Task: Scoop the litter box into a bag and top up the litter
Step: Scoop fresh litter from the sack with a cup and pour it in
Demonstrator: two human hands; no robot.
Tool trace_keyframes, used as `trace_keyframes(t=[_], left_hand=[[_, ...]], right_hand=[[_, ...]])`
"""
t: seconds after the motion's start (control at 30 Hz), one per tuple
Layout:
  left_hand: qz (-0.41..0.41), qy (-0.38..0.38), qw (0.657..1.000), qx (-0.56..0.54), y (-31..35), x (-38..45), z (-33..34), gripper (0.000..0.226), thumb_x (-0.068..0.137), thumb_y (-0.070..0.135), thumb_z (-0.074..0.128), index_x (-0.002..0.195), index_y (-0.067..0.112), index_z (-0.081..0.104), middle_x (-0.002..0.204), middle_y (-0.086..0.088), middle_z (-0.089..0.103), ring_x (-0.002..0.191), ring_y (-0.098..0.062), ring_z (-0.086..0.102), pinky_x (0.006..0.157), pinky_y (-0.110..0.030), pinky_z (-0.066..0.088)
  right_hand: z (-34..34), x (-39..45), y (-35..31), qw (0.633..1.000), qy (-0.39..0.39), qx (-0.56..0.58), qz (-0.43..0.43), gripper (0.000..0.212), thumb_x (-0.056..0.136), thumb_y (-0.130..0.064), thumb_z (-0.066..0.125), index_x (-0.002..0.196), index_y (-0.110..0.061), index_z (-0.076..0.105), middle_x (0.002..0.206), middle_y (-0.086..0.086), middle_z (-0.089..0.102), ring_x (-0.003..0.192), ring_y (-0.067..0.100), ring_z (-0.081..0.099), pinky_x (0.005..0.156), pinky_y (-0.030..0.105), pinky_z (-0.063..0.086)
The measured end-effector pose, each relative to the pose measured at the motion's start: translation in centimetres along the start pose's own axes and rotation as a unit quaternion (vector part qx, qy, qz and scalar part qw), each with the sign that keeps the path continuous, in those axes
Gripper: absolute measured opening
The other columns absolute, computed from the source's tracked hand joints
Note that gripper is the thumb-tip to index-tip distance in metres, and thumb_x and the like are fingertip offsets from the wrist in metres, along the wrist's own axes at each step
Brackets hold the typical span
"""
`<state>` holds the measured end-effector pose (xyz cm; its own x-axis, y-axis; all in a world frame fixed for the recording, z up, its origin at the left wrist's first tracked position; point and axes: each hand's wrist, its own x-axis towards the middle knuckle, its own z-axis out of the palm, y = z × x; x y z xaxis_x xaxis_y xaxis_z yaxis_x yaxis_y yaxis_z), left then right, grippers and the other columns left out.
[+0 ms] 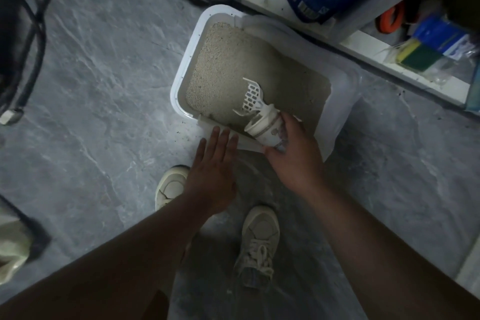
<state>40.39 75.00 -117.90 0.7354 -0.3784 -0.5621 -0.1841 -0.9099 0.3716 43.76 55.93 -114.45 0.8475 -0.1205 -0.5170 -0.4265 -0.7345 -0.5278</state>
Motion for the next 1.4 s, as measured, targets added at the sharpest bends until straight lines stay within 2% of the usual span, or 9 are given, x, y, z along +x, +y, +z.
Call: trace_keyframes(t=[0.1,0.23,0.37,0.53,0.73,0.83,0.97,1.13,1.4], left_hand=[[-0.024,-0.004,1.000,0.005,0.9,0.2,0.0,0.107,0.085,0.032,0.066,0.164,0.013,-0.005,0.171,-0.012,-0.013,0.153,-0.027,-0.028,0.125,-0.044,-0.014],[-0.032,0.003,0.999,0.021,1.8,0.7,0.4,0.110,0.085,0.039,0.068,0.164,0.023,-0.007,0.170,-0.018,-0.016,0.153,-0.034,-0.028,0.125,-0.052,-0.011],[-0.028,0.000,0.998,0.056,2.0,0.7,0.6,0.110,0.085,0.046,0.068,0.164,0.029,-0.007,0.168,-0.023,-0.020,0.152,-0.040,-0.030,0.124,-0.056,-0.010],[-0.042,-0.032,0.996,0.071,2.3,0.5,0.5,0.111,0.086,0.045,0.067,0.162,0.029,-0.013,0.166,-0.023,-0.027,0.149,-0.041,-0.035,0.125,-0.054,-0.011],[-0.054,-0.024,0.996,0.061,2.8,0.5,0.6,0.110,0.082,0.038,0.073,0.163,0.027,0.001,0.168,-0.023,-0.018,0.152,-0.041,-0.029,0.126,-0.053,-0.006],[-0.056,-0.027,0.996,0.069,2.8,0.5,0.7,0.110,0.081,0.037,0.072,0.163,0.026,0.001,0.168,-0.024,-0.018,0.152,-0.042,-0.028,0.127,-0.055,-0.003],[-0.055,-0.026,0.995,0.073,2.7,0.4,0.8,0.109,0.081,0.036,0.071,0.163,0.025,0.001,0.168,-0.025,-0.017,0.153,-0.043,-0.026,0.127,-0.055,0.000],[-0.061,-0.023,0.995,0.075,2.8,0.3,1.1,0.112,0.078,0.038,0.074,0.163,0.024,0.002,0.167,-0.027,-0.017,0.153,-0.044,-0.024,0.127,-0.056,0.003],[-0.069,-0.038,0.994,0.072,3.0,0.3,1.0,0.116,0.078,0.044,0.075,0.162,0.027,-0.004,0.165,-0.023,-0.026,0.151,-0.041,-0.031,0.127,-0.054,-0.001]], right_hand=[[-0.3,-2.3,1.0,0.997,0.027,0.064,0.043,0.079,0.083,-0.030,0.078,0.151,-0.025,0.038,0.142,0.001,0.052,0.128,0.017,0.051,0.093,0.020,0.037],[0.2,-4.4,2.3,0.982,0.086,0.136,0.099,0.077,0.079,-0.031,0.082,0.146,-0.026,0.044,0.139,-0.003,0.055,0.125,0.012,0.055,0.102,0.033,0.050],[0.6,-5.0,3.9,0.967,0.132,0.147,0.162,0.080,0.079,-0.034,0.081,0.148,-0.026,0.041,0.143,0.001,0.051,0.129,0.016,0.052,0.103,0.041,0.050],[0.7,-5.3,5.0,0.957,0.178,0.116,0.197,0.081,0.080,-0.029,0.082,0.149,-0.015,0.043,0.141,0.010,0.053,0.127,0.026,0.054,0.099,0.028,0.043],[0.1,-5.3,6.0,0.958,0.168,0.108,0.205,0.080,0.081,-0.033,0.080,0.149,-0.018,0.041,0.137,0.010,0.055,0.123,0.026,0.056,0.096,0.030,0.045],[-0.2,-5.4,6.4,0.959,0.163,0.098,0.212,0.081,0.081,-0.035,0.080,0.149,-0.017,0.041,0.134,0.011,0.055,0.120,0.028,0.057,0.094,0.034,0.048],[-0.3,-6.0,6.6,0.961,0.162,0.082,0.210,0.081,0.081,-0.034,0.080,0.149,-0.016,0.040,0.134,0.013,0.055,0.120,0.030,0.056,0.092,0.031,0.045],[-0.4,-6.3,6.9,0.964,0.159,0.072,0.200,0.082,0.081,-0.035,0.079,0.150,-0.019,0.038,0.136,0.012,0.054,0.122,0.029,0.055,0.095,0.039,0.049],[-1.0,-6.9,6.9,0.964,0.151,0.075,0.207,0.071,0.077,-0.023,0.079,0.141,-0.017,0.049,0.128,0.009,0.059,0.113,0.024,0.060,0.083,0.023,0.039]])
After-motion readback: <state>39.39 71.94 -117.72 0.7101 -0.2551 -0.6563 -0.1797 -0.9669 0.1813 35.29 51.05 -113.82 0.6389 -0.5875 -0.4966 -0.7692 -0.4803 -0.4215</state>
